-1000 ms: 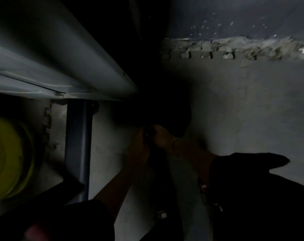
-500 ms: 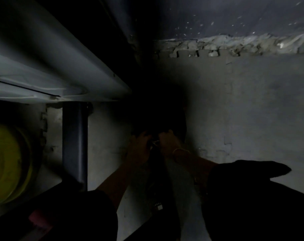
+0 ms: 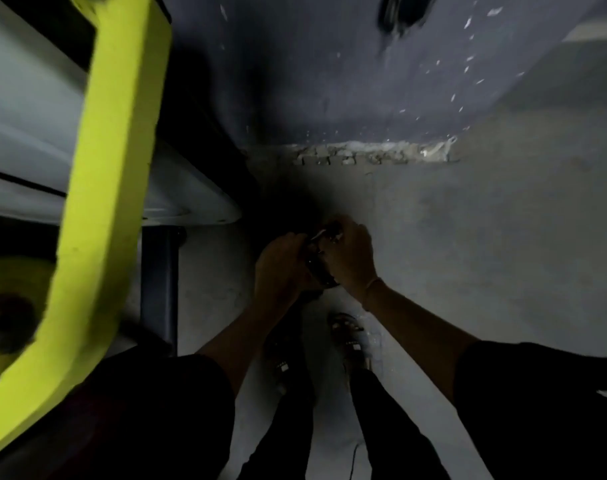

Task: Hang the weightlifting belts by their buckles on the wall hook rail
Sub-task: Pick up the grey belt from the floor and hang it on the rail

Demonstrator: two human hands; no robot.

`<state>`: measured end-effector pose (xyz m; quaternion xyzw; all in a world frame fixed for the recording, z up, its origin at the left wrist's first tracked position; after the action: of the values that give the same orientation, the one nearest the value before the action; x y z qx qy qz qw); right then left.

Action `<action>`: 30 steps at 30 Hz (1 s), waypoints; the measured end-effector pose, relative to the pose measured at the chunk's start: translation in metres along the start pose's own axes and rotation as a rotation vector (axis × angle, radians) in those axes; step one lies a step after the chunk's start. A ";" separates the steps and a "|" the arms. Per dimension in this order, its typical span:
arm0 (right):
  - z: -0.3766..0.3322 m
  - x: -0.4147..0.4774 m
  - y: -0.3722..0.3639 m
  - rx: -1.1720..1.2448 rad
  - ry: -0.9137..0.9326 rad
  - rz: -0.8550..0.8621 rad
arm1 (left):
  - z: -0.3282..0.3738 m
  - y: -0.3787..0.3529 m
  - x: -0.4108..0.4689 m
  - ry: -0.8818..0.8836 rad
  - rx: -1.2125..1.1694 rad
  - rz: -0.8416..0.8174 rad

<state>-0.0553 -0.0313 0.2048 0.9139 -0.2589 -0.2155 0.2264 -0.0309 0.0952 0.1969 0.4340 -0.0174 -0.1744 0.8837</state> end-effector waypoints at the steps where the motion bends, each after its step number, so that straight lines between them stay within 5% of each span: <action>1: -0.016 -0.003 0.017 0.052 0.026 0.013 | 0.017 0.013 -0.002 0.004 -0.024 0.035; 9: -0.126 -0.061 0.154 -0.115 0.122 0.273 | 0.184 0.120 -0.017 0.018 -0.269 0.314; 14: -0.205 -0.107 0.221 0.383 0.193 0.390 | 0.273 0.189 -0.036 -0.020 -0.407 0.401; 20: -0.282 -0.162 0.282 0.679 0.092 0.277 | 0.354 0.296 -0.064 0.068 -0.644 0.567; 24: -0.344 -0.187 0.313 0.714 0.257 0.143 | 0.400 0.361 -0.071 0.077 -0.711 0.624; 30: -0.425 -0.184 0.380 0.786 0.413 0.202 | 0.442 0.446 -0.069 -0.288 -0.713 0.469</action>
<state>-0.1230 -0.0884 0.7976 0.9246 -0.3581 0.1090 -0.0707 -0.0452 0.0320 0.8249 0.0580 -0.1771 -0.0231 0.9822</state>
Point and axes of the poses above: each hand's wrist, its own x-axis towards the middle knuckle, its own y-axis out of the back of the hand, z = x × y, the point moved 1 cm from there along x, towards the middle knuckle, and after that the axes turned 11 degrees about z, right-handed, at the moved point
